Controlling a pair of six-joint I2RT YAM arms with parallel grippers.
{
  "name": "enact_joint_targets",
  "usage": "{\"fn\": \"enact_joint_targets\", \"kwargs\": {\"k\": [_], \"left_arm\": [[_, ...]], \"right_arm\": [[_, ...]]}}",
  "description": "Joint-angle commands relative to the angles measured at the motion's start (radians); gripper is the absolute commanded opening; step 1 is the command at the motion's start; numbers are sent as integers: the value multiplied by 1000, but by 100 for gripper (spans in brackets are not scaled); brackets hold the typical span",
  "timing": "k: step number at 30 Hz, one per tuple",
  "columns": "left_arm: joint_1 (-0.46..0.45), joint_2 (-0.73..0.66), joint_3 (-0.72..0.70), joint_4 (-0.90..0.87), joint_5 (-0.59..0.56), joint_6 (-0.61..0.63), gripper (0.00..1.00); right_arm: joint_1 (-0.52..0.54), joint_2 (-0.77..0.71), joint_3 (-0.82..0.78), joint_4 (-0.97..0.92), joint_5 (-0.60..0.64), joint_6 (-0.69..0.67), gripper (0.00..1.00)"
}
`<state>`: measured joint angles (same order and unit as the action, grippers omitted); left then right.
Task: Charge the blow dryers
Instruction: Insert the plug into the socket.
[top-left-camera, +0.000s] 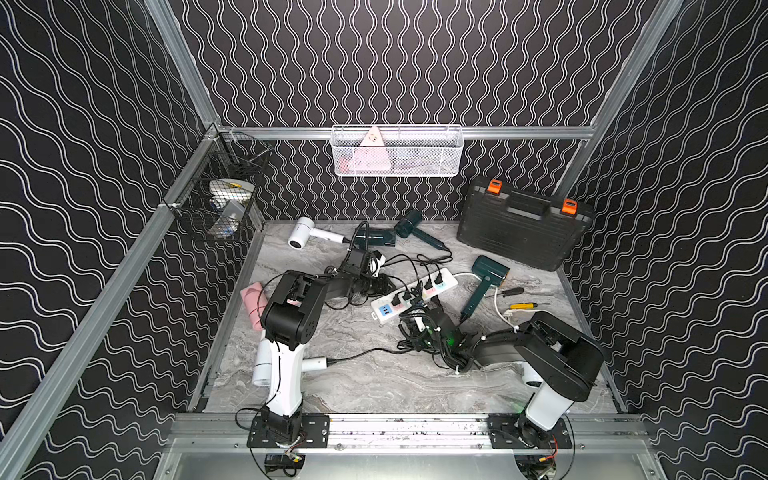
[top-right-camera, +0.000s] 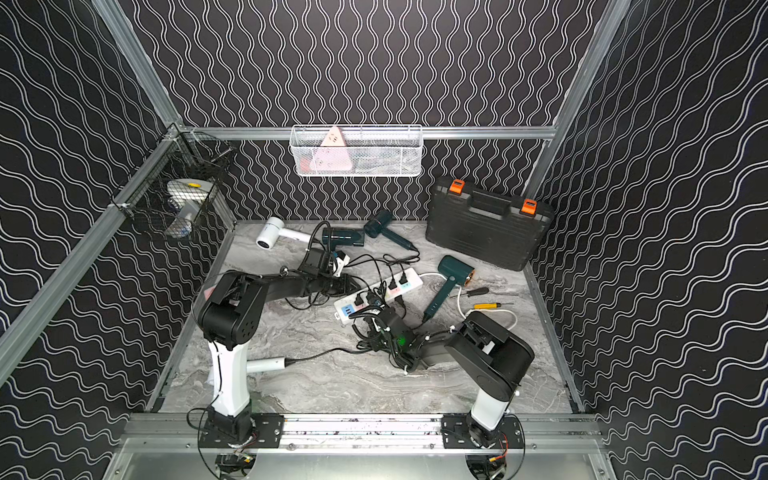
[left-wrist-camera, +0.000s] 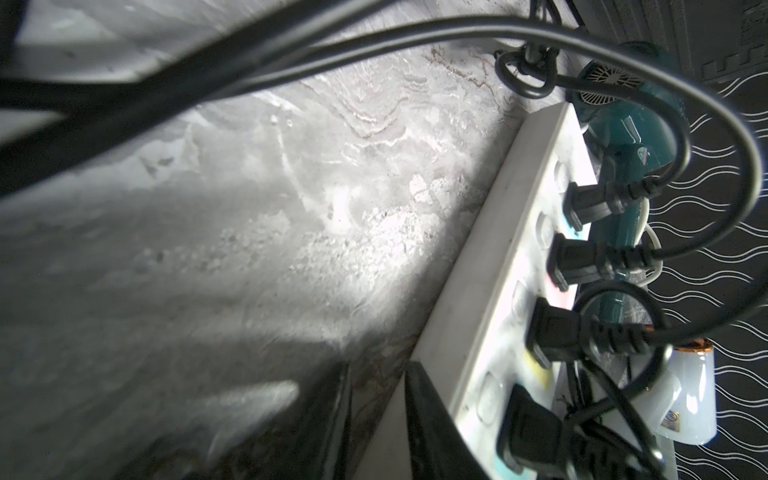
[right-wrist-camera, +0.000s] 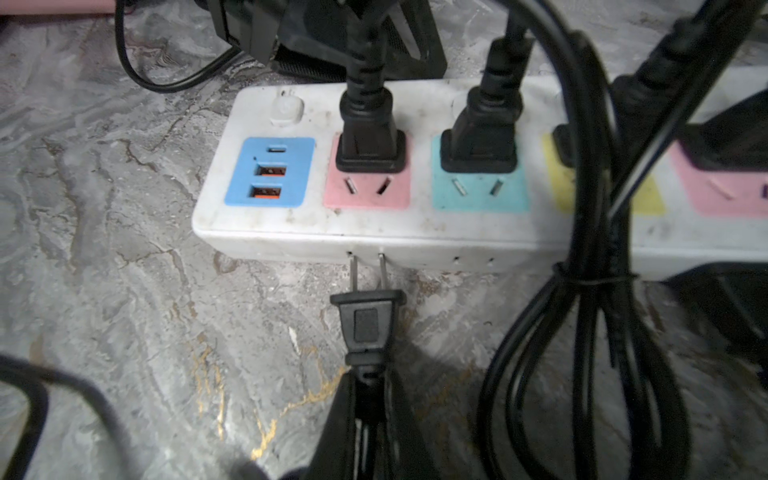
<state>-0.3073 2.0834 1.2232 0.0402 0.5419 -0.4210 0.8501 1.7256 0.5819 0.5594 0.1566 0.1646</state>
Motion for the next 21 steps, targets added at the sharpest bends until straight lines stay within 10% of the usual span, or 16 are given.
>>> {"fn": "enact_joint_targets", "kwargs": {"k": [1, 21], "left_arm": [[-6, 12, -11, -164, -29, 15, 29], [-6, 9, -18, -165, -29, 16, 27]], "right_arm": [[0, -4, -4, 91, -12, 9, 0], [-6, -3, -2, 93, -30, 54, 0]]}}
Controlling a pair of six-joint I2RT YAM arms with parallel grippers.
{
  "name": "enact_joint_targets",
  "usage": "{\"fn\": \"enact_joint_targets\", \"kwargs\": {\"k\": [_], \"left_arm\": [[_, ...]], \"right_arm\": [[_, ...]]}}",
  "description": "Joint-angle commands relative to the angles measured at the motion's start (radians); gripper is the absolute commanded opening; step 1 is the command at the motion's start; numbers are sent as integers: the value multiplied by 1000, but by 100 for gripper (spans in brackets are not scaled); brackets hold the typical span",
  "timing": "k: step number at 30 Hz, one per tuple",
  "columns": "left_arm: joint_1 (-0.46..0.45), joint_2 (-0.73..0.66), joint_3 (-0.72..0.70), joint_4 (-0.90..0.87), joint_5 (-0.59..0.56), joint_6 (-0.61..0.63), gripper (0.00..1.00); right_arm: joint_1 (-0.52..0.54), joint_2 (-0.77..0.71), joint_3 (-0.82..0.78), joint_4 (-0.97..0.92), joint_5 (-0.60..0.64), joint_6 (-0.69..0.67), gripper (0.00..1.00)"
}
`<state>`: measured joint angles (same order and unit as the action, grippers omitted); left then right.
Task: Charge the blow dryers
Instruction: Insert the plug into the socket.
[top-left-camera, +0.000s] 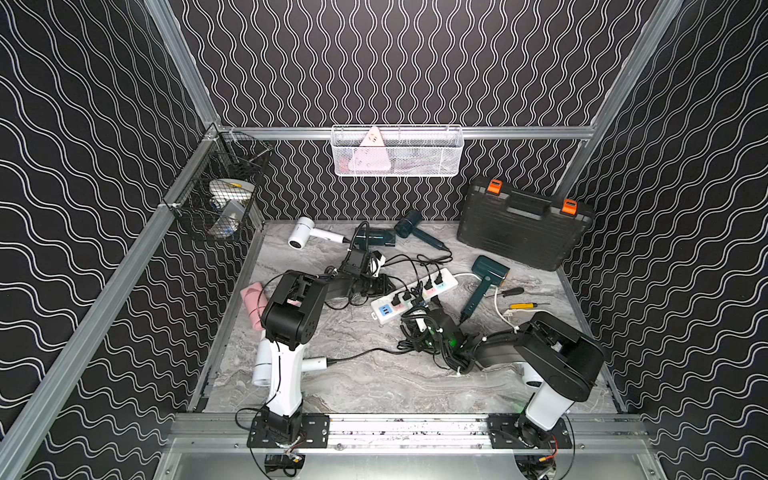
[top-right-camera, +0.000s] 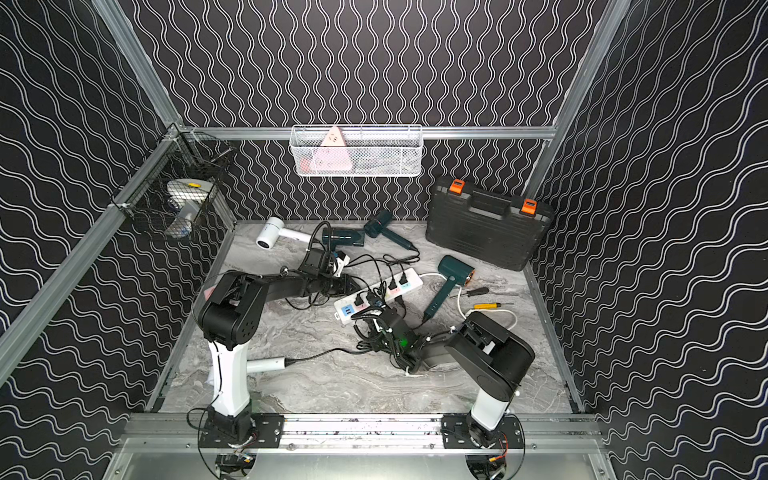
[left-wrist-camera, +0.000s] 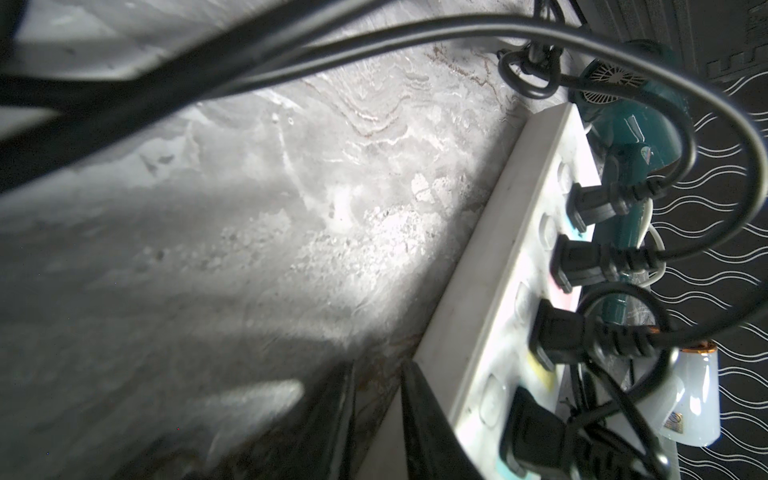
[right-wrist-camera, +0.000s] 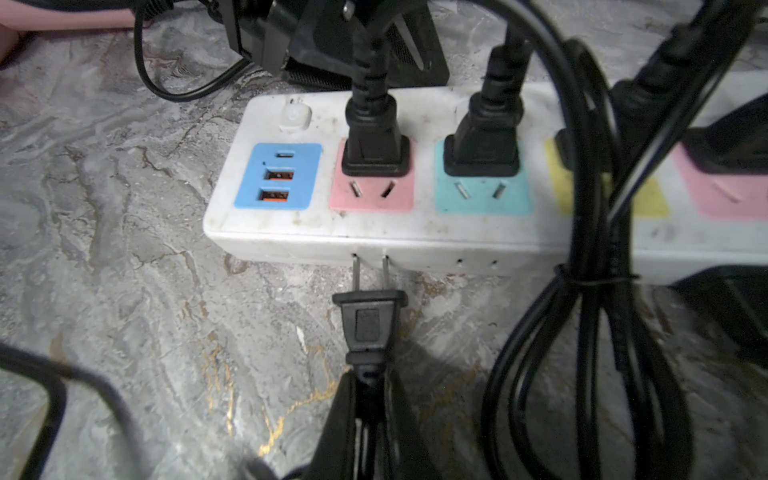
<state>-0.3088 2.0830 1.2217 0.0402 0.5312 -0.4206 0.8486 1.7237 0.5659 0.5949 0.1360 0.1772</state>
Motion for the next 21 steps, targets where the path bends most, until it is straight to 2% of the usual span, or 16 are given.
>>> {"fn": "enact_joint_targets", "kwargs": {"k": [1, 9, 21], "left_arm": [[-5, 7, -22, -162, -14, 13, 27], [-5, -19, -89, -136, -25, -1, 26], [-8, -17, -102, -129, -19, 5, 25]], "right_arm": [[-8, -2, 18, 49, -13, 54, 0], [-10, 21, 13, 72, -44, 71, 0], [-16, 18, 66, -7, 24, 46, 0]]}}
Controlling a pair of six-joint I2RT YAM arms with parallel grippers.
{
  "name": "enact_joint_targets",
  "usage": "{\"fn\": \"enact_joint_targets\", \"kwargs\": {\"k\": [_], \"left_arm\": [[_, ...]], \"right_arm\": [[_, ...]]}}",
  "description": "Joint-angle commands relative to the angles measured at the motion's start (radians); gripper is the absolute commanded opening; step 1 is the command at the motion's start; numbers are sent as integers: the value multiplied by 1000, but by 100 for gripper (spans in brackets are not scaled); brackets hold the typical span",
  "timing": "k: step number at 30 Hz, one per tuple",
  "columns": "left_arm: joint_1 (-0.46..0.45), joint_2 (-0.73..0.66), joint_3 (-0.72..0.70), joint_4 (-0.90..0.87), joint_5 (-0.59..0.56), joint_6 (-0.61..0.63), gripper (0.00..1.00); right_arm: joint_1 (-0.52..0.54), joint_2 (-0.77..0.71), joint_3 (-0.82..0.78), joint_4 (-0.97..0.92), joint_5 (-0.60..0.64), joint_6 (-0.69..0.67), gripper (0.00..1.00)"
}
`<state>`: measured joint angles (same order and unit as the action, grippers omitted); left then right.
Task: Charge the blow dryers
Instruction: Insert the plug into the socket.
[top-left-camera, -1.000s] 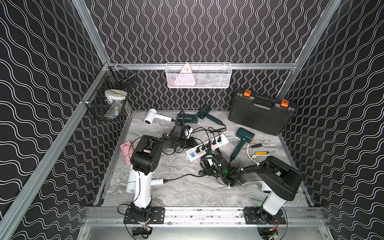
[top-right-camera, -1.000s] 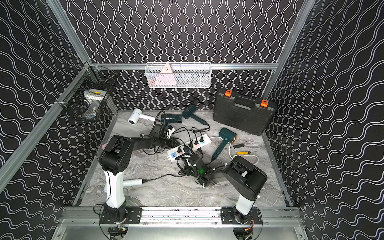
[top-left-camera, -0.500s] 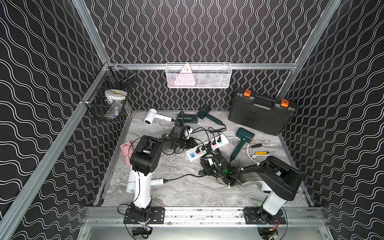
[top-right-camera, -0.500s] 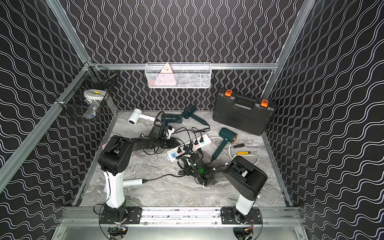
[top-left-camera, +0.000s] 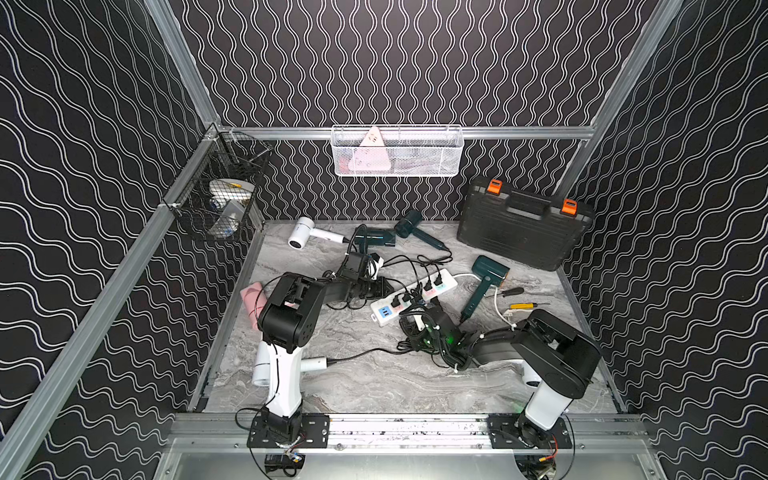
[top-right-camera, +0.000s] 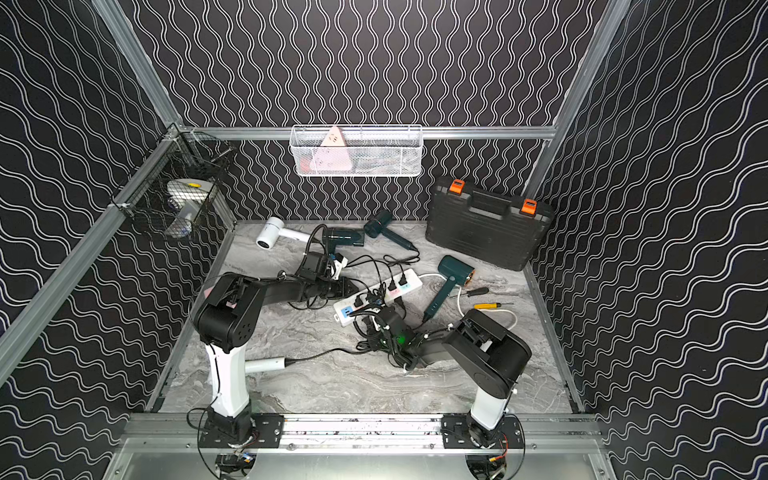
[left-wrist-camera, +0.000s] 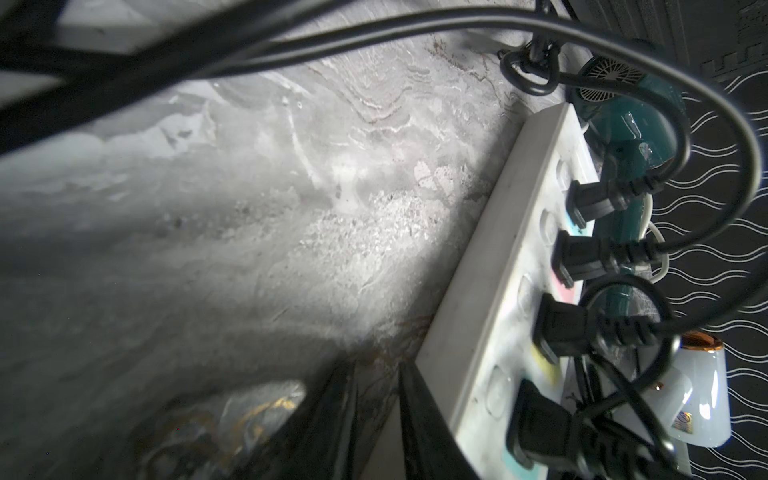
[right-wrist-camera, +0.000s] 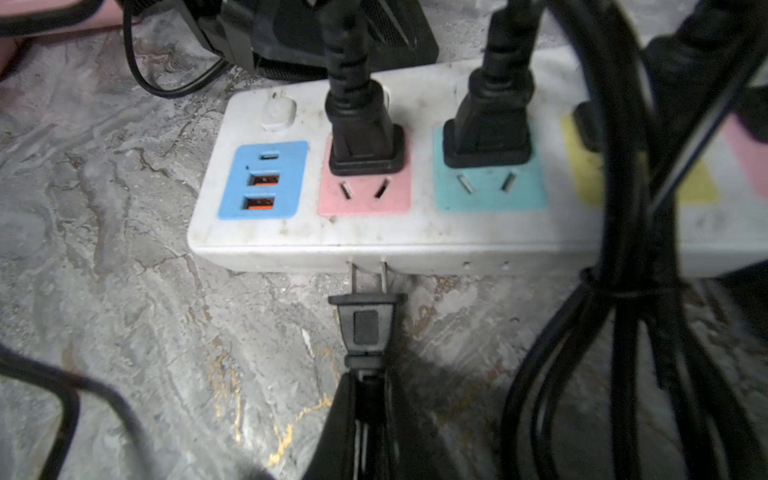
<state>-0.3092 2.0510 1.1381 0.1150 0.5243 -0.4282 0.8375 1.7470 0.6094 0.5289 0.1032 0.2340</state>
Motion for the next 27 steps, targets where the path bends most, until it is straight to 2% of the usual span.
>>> {"fn": "enact_joint_targets", "kwargs": {"k": [1, 8, 21, 27], "left_arm": [[-8, 13, -23, -203, -14, 14, 25], [-15, -11, -67, -162, 3, 5, 25], [-22, -40, -119, -136, -18, 5, 24], [-26, -37, -123, -127, -14, 3, 24]], "right_arm": [[-8, -6, 27, 56, 55, -13, 0], [-21, 13, 61, 33, 36, -22, 0], [-31, -36, 83, 14, 34, -31, 0], [-34, 9, 113, -1, 39, -29, 0]]}}
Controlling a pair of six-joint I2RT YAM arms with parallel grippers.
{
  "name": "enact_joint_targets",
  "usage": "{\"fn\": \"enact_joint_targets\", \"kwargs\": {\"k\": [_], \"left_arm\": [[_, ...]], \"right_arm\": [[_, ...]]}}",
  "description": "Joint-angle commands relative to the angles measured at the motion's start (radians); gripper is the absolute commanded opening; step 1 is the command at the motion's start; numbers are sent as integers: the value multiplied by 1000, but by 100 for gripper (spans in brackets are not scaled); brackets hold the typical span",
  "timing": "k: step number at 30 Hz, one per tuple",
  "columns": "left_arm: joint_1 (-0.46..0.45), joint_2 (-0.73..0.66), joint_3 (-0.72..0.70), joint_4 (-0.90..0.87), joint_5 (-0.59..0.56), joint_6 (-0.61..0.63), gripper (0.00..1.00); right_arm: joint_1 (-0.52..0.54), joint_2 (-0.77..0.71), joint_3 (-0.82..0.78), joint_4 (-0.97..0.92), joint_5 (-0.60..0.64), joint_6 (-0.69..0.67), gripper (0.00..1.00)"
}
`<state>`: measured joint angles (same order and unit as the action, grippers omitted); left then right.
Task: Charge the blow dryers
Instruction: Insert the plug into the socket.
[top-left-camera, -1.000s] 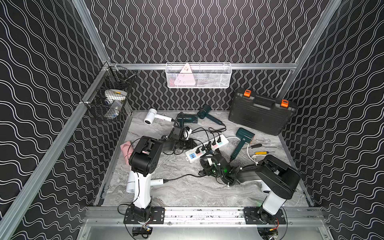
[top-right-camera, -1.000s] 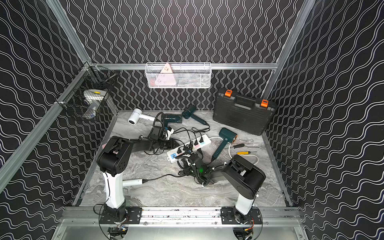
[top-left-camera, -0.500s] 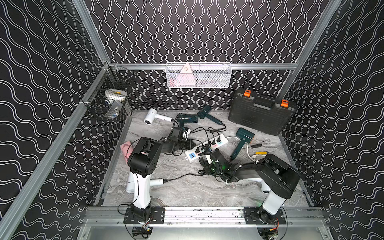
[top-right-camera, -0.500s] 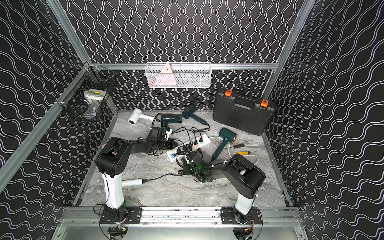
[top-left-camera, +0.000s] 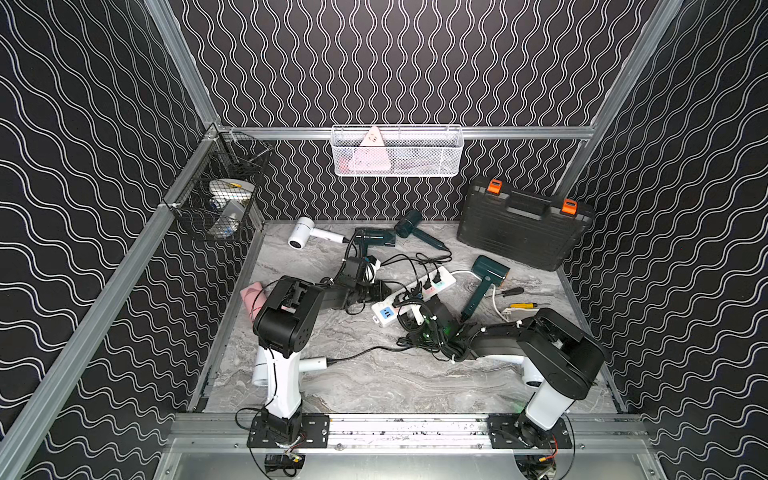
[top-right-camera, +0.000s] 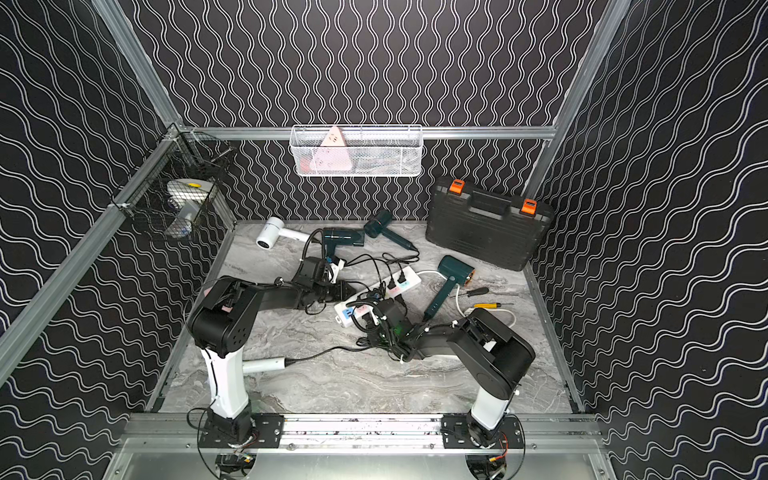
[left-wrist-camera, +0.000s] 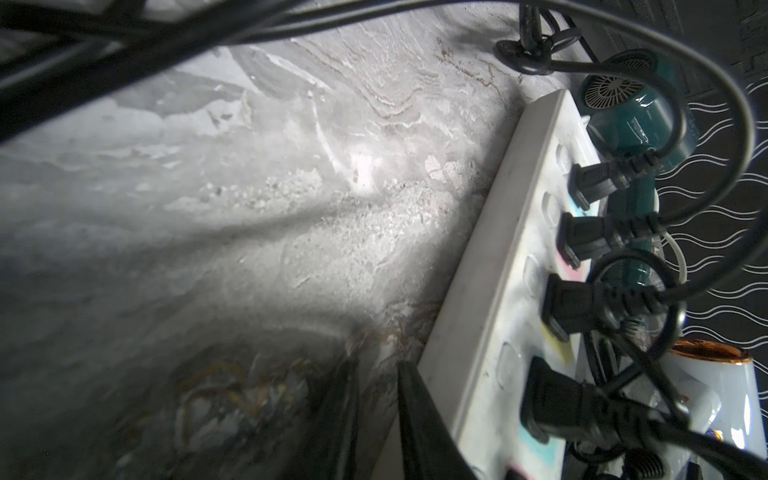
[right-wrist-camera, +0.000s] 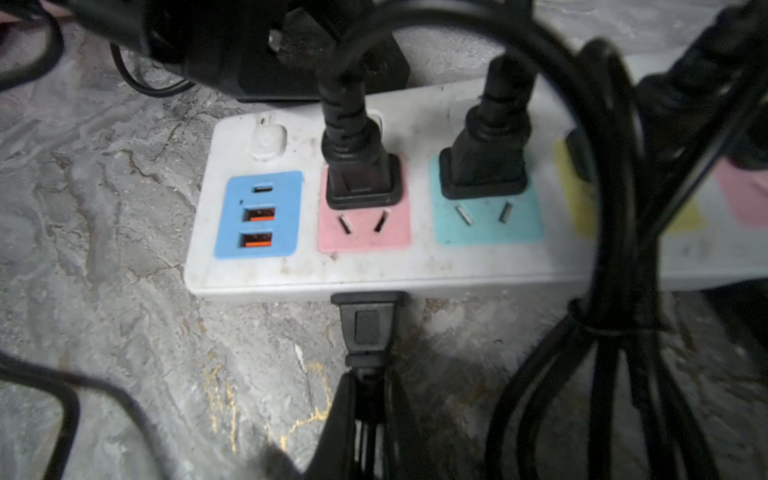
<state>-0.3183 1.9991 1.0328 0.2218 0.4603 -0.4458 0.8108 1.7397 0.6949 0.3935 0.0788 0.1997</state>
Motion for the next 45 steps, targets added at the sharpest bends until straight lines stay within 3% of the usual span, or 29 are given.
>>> {"fn": "enact_joint_targets", "kwargs": {"k": [1, 31, 45], "left_arm": [[-18, 16, -18, -233, 49, 21, 24], [-30, -16, 5, -253, 6, 18, 26], [38, -111, -29, -318, -75, -1, 37]], "right_arm": [[-7, 24, 32, 136, 62, 7, 0], [-13, 21, 121, 66, 36, -6, 0], [-16, 35, 144, 13, 33, -10, 1]]}}
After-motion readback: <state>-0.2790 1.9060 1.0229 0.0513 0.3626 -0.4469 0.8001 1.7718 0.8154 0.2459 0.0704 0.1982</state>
